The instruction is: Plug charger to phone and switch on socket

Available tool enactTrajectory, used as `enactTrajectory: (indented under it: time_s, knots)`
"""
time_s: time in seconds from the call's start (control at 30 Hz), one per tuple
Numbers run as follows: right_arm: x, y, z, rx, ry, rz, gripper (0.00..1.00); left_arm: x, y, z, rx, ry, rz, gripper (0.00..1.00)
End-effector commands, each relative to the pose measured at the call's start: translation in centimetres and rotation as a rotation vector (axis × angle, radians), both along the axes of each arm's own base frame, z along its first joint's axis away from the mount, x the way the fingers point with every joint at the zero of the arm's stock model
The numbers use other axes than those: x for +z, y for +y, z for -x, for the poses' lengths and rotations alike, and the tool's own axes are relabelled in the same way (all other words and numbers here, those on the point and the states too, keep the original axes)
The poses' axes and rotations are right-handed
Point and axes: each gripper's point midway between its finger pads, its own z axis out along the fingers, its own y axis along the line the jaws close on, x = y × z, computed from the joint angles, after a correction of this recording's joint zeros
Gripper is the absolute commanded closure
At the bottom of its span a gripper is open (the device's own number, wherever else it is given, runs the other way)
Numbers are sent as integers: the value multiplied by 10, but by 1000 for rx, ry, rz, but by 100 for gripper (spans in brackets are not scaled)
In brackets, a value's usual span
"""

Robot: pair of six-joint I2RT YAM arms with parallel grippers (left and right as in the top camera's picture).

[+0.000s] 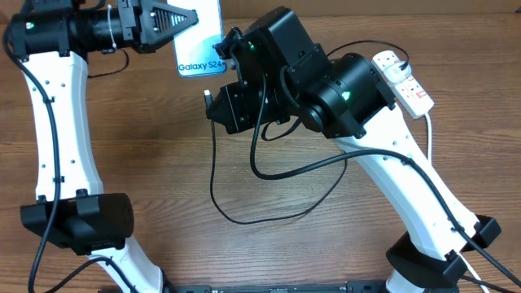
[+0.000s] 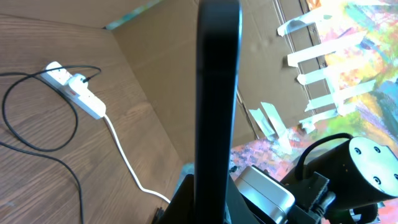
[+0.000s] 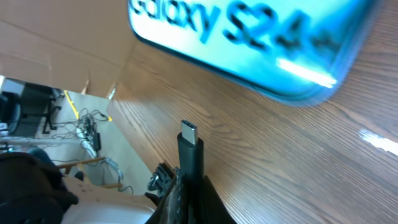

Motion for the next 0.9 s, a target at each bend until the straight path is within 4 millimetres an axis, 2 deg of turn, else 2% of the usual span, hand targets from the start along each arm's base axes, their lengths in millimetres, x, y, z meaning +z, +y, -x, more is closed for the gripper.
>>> enactTrajectory:
  time_s: [0.0,0.33,0.47,0.87]
  knots:
    - [5,3,1,18,2,-30,96,19,-3,11,-41,-64,35,96]
    - [11,5,-8,5,-31,-53,96,18,-3,12,-40,-47,38,96]
    - [6,-2,-19,-85,-32,-20,96,18,-3,13,-40,-42,38,96]
    - [10,-1,-25,-96,-47,-37,96,17,-3,14,-40,-29,40,96]
